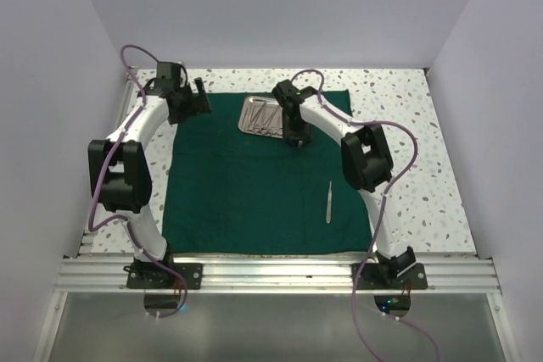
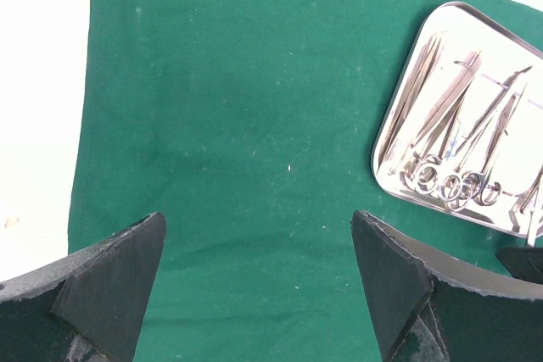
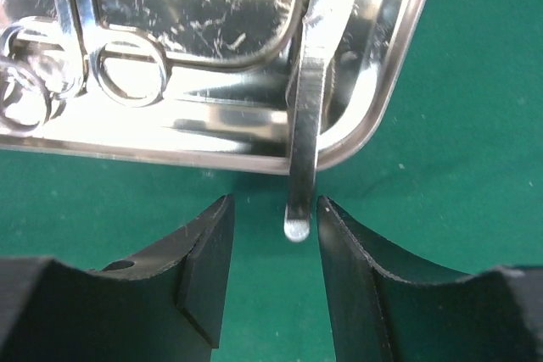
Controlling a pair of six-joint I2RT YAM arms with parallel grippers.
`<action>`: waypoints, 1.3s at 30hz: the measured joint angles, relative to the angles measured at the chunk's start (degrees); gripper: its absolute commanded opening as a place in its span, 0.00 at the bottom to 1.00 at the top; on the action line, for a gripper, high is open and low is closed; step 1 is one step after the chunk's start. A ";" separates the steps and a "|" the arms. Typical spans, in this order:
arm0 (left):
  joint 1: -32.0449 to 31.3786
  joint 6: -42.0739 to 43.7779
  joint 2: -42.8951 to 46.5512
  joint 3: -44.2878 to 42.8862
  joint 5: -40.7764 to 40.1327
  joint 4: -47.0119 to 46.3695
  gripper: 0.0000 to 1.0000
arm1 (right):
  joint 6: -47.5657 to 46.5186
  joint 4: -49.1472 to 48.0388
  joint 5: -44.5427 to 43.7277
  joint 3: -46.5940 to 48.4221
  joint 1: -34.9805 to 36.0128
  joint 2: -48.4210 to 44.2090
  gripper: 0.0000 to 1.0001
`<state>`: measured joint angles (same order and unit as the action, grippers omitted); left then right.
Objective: Open and lay out the surgical kit
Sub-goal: Pick up the medical item from the container, then place the medical item in the surgical kit.
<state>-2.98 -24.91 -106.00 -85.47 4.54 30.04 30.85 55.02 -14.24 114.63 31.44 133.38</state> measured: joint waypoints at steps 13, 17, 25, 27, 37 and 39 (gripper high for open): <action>0.00 0.00 0.02 0.20 -0.04 -0.02 0.95 | -0.90 -0.11 -1.33 1.73 -0.57 2.25 0.00; 0.00 0.00 0.02 0.22 -0.04 -0.02 0.95 | -0.94 -0.09 -1.38 1.73 -0.76 2.23 0.00; 0.00 0.00 0.02 0.22 -0.02 -0.02 0.95 | -1.05 1.66 -1.79 0.90 -0.76 -1.16 0.00; 0.00 0.00 0.00 0.22 -0.02 -0.02 0.95 | -1.03 1.77 -1.73 -1.49 -0.76 -5.14 0.00; 0.79 -0.46 -13.66 -18.10 0.22 2.69 0.94 | 3.06 1.20 -0.87 -31.39 2.27 -32.17 0.00; 0.90 -1.01 -17.75 -22.77 0.52 2.54 0.94 | 4.44 1.68 0.00 -36.44 3.32 -34.71 0.00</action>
<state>-2.09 -25.91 -123.74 -108.25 5.06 32.58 35.29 56.71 -14.24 78.19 34.76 98.67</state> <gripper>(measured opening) 0.939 0.146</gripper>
